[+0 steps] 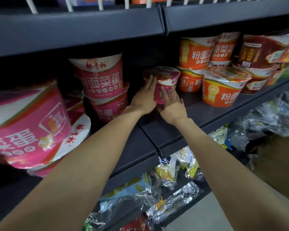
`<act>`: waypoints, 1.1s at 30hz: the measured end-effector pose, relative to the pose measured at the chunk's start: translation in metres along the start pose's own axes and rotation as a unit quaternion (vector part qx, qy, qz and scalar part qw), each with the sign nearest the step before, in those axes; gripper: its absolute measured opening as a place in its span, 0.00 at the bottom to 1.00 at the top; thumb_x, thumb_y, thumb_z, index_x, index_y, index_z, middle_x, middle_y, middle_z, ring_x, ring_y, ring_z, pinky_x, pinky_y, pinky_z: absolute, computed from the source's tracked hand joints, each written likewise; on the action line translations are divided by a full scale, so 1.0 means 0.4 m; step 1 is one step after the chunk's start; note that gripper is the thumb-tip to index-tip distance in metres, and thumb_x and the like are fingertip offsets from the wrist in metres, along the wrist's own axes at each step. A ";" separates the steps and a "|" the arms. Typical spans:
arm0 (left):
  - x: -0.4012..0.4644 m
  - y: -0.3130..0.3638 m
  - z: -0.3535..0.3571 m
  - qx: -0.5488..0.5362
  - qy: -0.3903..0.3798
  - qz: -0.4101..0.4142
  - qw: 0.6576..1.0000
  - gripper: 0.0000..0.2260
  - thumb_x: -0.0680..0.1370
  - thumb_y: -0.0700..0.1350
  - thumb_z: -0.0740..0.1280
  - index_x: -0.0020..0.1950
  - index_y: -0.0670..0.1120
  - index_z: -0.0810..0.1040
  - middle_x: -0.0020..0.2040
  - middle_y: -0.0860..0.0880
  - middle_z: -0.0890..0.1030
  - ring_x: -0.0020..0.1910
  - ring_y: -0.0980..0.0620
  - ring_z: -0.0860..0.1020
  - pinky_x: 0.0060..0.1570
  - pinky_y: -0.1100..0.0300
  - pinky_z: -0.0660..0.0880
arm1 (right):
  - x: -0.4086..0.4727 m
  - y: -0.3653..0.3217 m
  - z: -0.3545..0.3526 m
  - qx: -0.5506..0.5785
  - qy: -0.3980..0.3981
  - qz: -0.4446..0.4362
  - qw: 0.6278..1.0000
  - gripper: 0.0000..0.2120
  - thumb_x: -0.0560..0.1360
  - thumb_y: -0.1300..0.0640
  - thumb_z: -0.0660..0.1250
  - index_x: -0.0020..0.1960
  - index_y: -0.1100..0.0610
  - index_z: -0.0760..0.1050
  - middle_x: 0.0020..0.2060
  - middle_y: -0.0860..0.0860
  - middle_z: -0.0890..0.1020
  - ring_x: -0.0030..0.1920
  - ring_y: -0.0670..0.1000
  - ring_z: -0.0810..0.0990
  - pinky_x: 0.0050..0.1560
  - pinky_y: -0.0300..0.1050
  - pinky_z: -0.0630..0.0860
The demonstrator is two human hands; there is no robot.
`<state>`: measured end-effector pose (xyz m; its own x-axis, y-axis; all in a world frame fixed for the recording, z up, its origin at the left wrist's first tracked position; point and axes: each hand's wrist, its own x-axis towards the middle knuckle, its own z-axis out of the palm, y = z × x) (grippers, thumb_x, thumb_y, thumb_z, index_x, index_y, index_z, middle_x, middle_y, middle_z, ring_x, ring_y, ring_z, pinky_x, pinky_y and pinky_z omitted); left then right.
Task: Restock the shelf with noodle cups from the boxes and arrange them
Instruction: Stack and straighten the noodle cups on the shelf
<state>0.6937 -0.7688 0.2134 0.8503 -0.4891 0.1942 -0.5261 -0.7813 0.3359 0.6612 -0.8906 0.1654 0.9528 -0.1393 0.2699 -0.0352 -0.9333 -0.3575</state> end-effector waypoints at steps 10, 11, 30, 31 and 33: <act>-0.151 0.008 0.020 -0.106 0.291 0.025 0.950 0.20 0.74 0.39 0.64 0.66 0.43 0.73 0.67 0.44 0.73 0.64 0.44 0.71 0.63 0.50 0.69 | -0.074 -0.053 -0.025 0.029 0.127 -0.030 0.991 0.27 0.75 0.56 0.65 0.72 0.60 0.64 0.68 0.62 0.68 0.66 0.65 0.67 0.62 0.58 0.68; -0.190 -0.005 0.024 -0.128 0.362 -0.002 0.923 0.18 0.72 0.40 0.65 0.61 0.42 0.75 0.60 0.43 0.76 0.59 0.44 0.73 0.59 0.50 0.71 | -0.088 -0.069 -0.026 0.066 0.151 -0.047 0.985 0.24 0.75 0.57 0.65 0.70 0.59 0.67 0.65 0.60 0.71 0.63 0.63 0.70 0.59 0.56 0.70; -0.239 -0.124 -0.005 -0.306 0.401 -0.191 0.842 0.32 0.78 0.40 0.62 0.78 0.47 0.49 0.77 0.41 0.53 0.77 0.47 0.52 0.68 0.69 0.50 | -0.009 -0.323 -0.009 0.386 0.010 -0.118 0.915 0.47 0.67 0.39 0.68 0.78 0.51 0.50 0.71 0.56 0.68 0.71 0.57 0.67 0.68 0.60 0.67; -0.244 -0.120 -0.009 -0.307 0.400 -0.190 0.842 0.32 0.78 0.43 0.62 0.78 0.48 0.50 0.77 0.41 0.53 0.77 0.46 0.53 0.70 0.67 0.51 | -0.006 -0.324 -0.008 0.388 0.006 -0.121 0.914 0.49 0.65 0.37 0.67 0.78 0.51 0.49 0.72 0.55 0.67 0.71 0.57 0.67 0.69 0.60 0.66; -0.261 -0.101 -0.009 -0.321 0.387 -0.179 0.846 0.33 0.74 0.46 0.59 0.78 0.49 0.51 0.77 0.42 0.54 0.76 0.46 0.54 0.74 0.55 0.54 | -0.016 -0.323 -0.027 0.401 -0.007 -0.114 0.909 0.48 0.67 0.40 0.70 0.78 0.53 0.49 0.72 0.54 0.67 0.71 0.54 0.68 0.70 0.54 0.67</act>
<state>0.6262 -0.6849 0.1828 0.8382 0.3285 0.4354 -0.3284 -0.3334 0.8837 0.6562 -0.7729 0.2195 0.9119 0.0368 0.4087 0.3889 -0.3953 -0.8322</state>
